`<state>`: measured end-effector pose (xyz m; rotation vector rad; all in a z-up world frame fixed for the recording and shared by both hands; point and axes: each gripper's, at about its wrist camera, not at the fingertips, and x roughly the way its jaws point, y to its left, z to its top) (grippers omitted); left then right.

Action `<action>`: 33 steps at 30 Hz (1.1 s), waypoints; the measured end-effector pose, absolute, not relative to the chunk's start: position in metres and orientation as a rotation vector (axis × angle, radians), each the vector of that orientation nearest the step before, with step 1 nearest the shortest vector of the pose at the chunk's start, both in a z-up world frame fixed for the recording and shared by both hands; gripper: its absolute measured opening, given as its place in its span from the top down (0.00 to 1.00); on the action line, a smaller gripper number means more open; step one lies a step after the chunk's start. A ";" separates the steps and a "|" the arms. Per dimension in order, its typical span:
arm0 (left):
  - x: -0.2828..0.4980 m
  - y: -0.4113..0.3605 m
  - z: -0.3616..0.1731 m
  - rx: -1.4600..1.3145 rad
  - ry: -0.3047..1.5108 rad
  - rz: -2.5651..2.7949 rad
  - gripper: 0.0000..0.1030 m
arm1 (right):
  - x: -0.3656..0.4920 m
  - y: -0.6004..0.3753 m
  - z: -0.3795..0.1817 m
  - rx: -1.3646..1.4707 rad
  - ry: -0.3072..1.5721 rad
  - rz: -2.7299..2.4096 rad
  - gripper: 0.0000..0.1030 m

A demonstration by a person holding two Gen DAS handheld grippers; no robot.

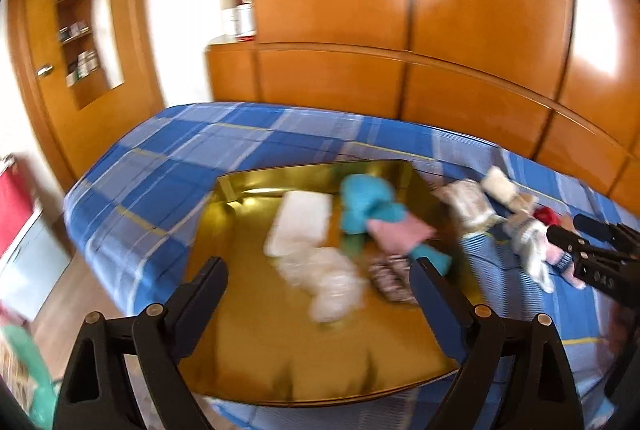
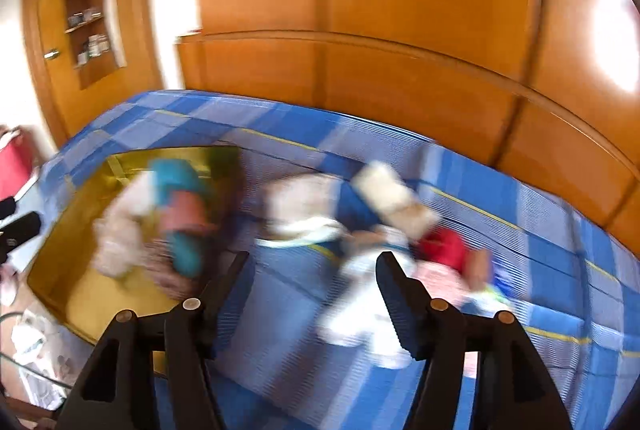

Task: Organize soft objects
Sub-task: 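Move both tools back over the remaining pile of items, then lower the left tool onto the white knit socks and grasp them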

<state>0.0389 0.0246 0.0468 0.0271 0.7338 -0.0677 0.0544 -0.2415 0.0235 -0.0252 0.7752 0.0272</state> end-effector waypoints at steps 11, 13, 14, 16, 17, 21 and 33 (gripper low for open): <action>0.053 -0.099 0.055 0.178 0.724 -0.359 0.08 | 0.031 -0.389 0.006 0.213 0.778 -0.271 0.38; 0.058 -0.118 0.053 0.190 0.728 -0.397 0.07 | 0.029 -0.402 0.003 0.264 0.779 -0.282 0.38; 0.063 -0.133 0.049 0.200 0.750 -0.432 0.07 | 0.028 -0.408 0.002 0.287 0.780 -0.287 0.38; 0.074 -0.153 0.041 0.198 0.796 -0.457 0.07 | 0.027 -0.415 0.002 0.314 0.780 -0.295 0.38; 0.079 -0.161 0.036 0.190 0.827 -0.464 0.07 | 0.026 -0.419 0.003 0.332 0.778 -0.295 0.38; 0.107 -0.191 0.011 0.114 0.961 -0.480 0.08 | 0.025 -0.425 0.007 0.385 0.762 -0.285 0.38; 0.153 -0.230 -0.028 0.002 1.095 -0.432 0.30 | 0.021 -0.433 0.016 0.444 0.736 -0.268 0.38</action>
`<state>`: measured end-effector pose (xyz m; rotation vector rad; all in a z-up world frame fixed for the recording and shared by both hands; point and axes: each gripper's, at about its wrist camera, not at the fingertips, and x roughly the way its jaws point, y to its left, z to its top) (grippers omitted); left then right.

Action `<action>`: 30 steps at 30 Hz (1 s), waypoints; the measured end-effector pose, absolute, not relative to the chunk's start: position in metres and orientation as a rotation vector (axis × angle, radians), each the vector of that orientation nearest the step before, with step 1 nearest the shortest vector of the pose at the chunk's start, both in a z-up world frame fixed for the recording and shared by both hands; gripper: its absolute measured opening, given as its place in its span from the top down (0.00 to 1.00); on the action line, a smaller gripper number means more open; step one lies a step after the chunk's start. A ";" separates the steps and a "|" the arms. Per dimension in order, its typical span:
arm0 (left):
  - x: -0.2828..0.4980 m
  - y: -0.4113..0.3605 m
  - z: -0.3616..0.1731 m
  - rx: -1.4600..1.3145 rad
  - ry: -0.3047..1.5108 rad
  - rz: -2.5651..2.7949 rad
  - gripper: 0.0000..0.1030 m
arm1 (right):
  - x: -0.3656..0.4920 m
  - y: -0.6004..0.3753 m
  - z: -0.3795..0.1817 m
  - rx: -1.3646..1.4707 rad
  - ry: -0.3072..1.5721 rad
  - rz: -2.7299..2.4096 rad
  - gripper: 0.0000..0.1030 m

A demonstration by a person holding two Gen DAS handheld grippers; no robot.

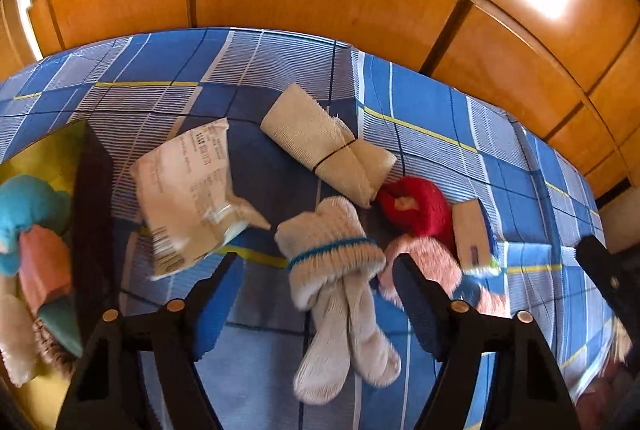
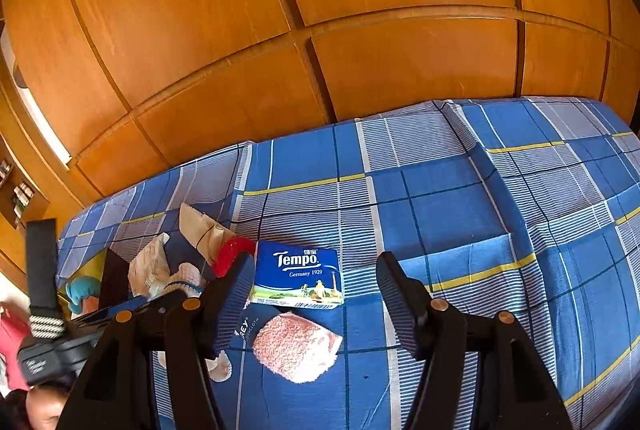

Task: Organize soft objects
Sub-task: 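Lower the left tool onto the white knit socks and grasp them, then lower the right tool onto the pink GRAREY dishcloth and grasp it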

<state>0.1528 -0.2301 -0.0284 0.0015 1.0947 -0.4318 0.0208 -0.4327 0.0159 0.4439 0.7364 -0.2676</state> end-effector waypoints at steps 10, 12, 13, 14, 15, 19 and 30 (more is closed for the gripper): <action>0.164 -0.242 -0.067 0.017 1.169 -0.431 0.55 | 0.017 -0.444 0.016 0.490 0.719 -0.303 0.38; 0.164 -0.242 -0.066 0.035 1.171 -0.447 0.56 | 0.016 -0.449 0.014 0.517 0.719 -0.305 0.38; 0.163 -0.241 -0.064 0.037 1.166 -0.455 0.57 | 0.016 -0.450 0.013 0.527 0.720 -0.306 0.38; 0.161 -0.240 -0.063 0.040 1.159 -0.461 0.57 | 0.016 -0.452 0.011 0.540 0.725 -0.307 0.38; 0.159 -0.239 -0.062 0.049 1.151 -0.459 0.57 | 0.016 -0.453 0.010 0.547 0.728 -0.309 0.38; 0.138 -0.229 -0.051 0.081 1.074 -0.473 0.57 | 0.016 -0.457 0.005 0.582 0.745 -0.303 0.38; 0.058 -0.212 -0.051 0.120 1.100 -0.694 0.59 | 0.030 -0.436 -0.010 0.574 0.847 -0.147 0.38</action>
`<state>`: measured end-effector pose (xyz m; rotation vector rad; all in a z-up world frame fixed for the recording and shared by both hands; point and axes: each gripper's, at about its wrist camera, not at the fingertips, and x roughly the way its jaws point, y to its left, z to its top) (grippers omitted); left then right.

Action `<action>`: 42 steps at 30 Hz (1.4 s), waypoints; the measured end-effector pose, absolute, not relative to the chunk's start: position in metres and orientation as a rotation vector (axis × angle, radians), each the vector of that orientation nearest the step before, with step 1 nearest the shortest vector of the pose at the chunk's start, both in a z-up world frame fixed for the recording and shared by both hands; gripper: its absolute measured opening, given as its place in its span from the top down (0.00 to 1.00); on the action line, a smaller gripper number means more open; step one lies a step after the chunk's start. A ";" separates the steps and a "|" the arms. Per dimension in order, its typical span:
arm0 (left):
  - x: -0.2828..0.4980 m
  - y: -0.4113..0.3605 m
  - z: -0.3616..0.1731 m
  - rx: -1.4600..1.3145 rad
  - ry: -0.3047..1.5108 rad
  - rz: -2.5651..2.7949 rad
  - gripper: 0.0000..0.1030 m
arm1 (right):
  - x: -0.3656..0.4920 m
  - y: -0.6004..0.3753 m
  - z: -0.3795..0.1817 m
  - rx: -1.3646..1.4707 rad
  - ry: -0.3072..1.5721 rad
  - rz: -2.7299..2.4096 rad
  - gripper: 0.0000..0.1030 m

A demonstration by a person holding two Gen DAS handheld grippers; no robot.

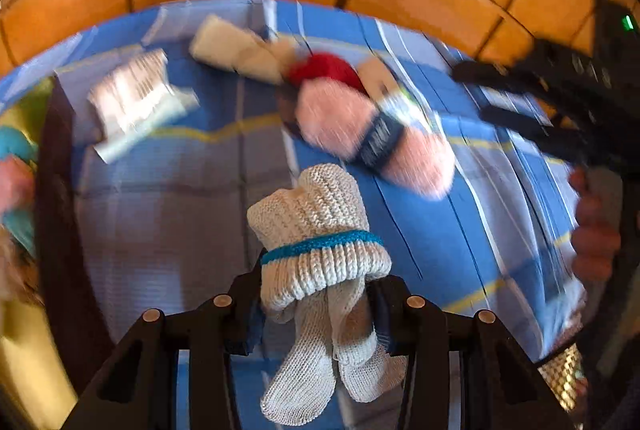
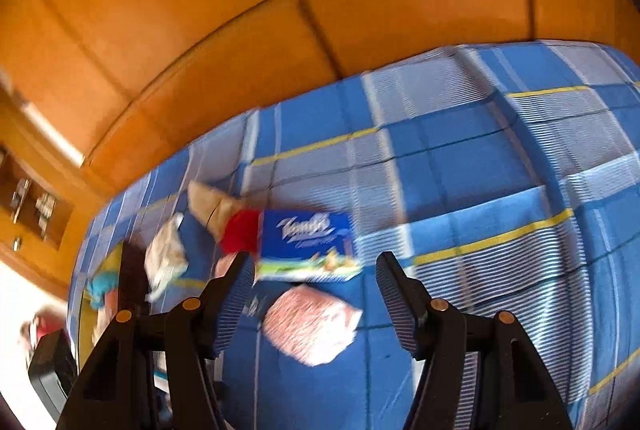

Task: Organize soft objects
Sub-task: 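Lower the right tool onto the pink GRAREY dishcloth and grasp it, then carry the socks into the gold tray and open the left tool while the right tool holds the dishcloth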

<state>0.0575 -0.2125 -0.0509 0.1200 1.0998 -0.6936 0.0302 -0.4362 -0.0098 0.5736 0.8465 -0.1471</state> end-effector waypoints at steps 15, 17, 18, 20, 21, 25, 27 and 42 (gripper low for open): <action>0.045 -0.228 -0.064 0.221 1.048 -0.706 0.58 | 0.054 -0.384 -0.031 0.461 0.982 0.154 0.36; 0.044 -0.230 -0.065 0.220 1.042 -0.710 0.58 | 0.052 -0.378 -0.028 0.477 0.986 0.234 0.36; 0.044 -0.230 -0.065 0.218 1.038 -0.713 0.58 | 0.051 -0.376 -0.028 0.465 0.986 0.235 0.37; 0.041 -0.226 -0.065 0.217 1.031 -0.716 0.58 | 0.053 -0.372 -0.030 0.426 0.993 0.203 0.37; 0.041 -0.225 -0.065 0.215 1.030 -0.715 0.58 | 0.054 -0.371 -0.032 0.409 0.997 0.185 0.37; 0.036 -0.221 -0.064 0.203 1.027 -0.718 0.58 | 0.059 -0.370 -0.036 0.362 0.997 0.144 0.37; 0.035 -0.220 -0.064 0.196 1.025 -0.720 0.58 | 0.061 -0.366 -0.037 0.310 1.003 0.114 0.38; 0.038 -0.212 -0.062 0.166 1.027 -0.725 0.63 | 0.066 -0.342 -0.052 -0.070 0.998 0.005 0.61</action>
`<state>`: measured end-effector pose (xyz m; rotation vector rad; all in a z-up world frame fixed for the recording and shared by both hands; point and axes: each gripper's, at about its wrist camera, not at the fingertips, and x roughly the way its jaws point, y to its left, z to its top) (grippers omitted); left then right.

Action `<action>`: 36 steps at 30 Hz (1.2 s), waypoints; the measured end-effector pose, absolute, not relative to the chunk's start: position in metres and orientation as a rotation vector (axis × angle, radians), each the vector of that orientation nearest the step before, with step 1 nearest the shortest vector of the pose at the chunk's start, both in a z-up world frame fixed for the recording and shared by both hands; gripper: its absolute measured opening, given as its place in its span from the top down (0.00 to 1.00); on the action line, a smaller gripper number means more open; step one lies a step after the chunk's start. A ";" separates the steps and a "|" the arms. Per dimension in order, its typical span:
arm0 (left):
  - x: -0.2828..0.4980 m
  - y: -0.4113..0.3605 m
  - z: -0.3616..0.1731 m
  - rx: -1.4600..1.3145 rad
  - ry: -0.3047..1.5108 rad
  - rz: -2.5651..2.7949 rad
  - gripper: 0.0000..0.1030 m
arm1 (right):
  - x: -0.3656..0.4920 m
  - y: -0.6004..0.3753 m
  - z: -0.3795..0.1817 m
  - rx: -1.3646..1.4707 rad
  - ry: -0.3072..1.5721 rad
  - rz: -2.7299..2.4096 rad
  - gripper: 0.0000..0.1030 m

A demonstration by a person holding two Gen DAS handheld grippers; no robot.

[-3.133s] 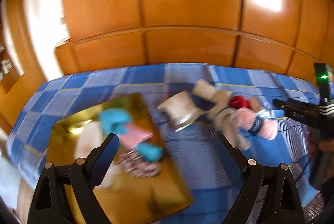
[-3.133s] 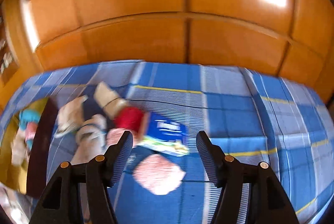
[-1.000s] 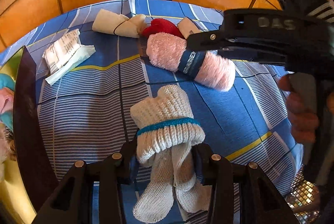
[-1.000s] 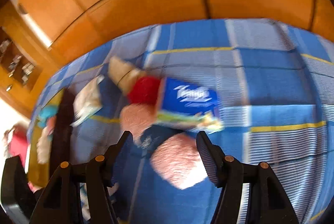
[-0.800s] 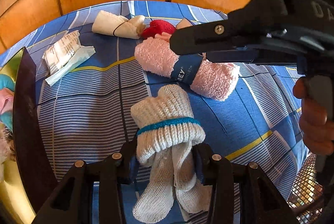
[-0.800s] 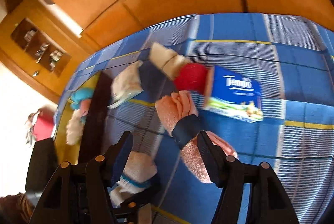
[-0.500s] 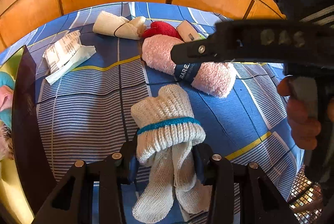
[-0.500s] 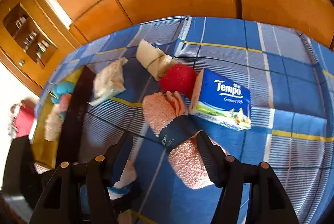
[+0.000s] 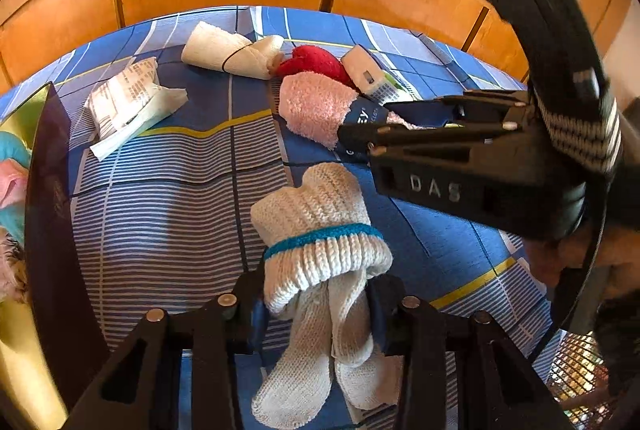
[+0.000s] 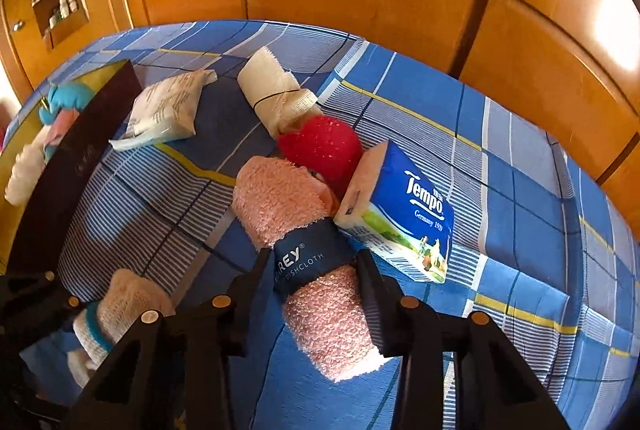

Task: Organize soft objects
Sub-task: 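Carry the socks into the gold tray and open the left tool while the right tool holds the dishcloth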

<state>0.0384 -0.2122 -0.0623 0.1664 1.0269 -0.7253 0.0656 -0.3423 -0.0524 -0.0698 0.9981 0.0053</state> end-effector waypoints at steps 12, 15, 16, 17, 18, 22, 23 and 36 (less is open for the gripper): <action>0.027 -0.153 0.017 0.062 0.923 -0.733 0.63 | 0.063 -0.337 -0.056 -0.106 0.984 -0.011 0.59; 0.041 -0.111 0.034 -0.005 0.923 -0.656 0.63 | 0.063 -0.334 -0.056 -0.126 0.980 -0.023 0.59; 0.048 -0.094 0.037 -0.027 0.931 -0.620 0.63 | 0.062 -0.333 -0.056 -0.132 0.980 -0.025 0.59; 0.057 -0.076 0.040 -0.050 0.940 -0.576 0.63 | 0.062 -0.332 -0.057 -0.141 0.979 -0.028 0.59; 0.067 -0.057 0.041 -0.069 0.950 -0.529 0.63 | 0.062 -0.331 -0.057 -0.146 0.978 -0.029 0.59; 0.105 0.009 0.038 -0.041 0.965 -0.322 0.63 | 0.061 -0.329 -0.057 -0.156 0.977 -0.035 0.59; 0.113 0.020 0.034 -0.039 0.974 -0.292 0.63 | 0.061 -0.329 -0.058 -0.158 0.976 -0.037 0.59; 0.204 0.091 -0.033 0.102 1.114 -0.086 0.60 | 0.060 -0.328 -0.057 -0.161 0.970 -0.047 0.59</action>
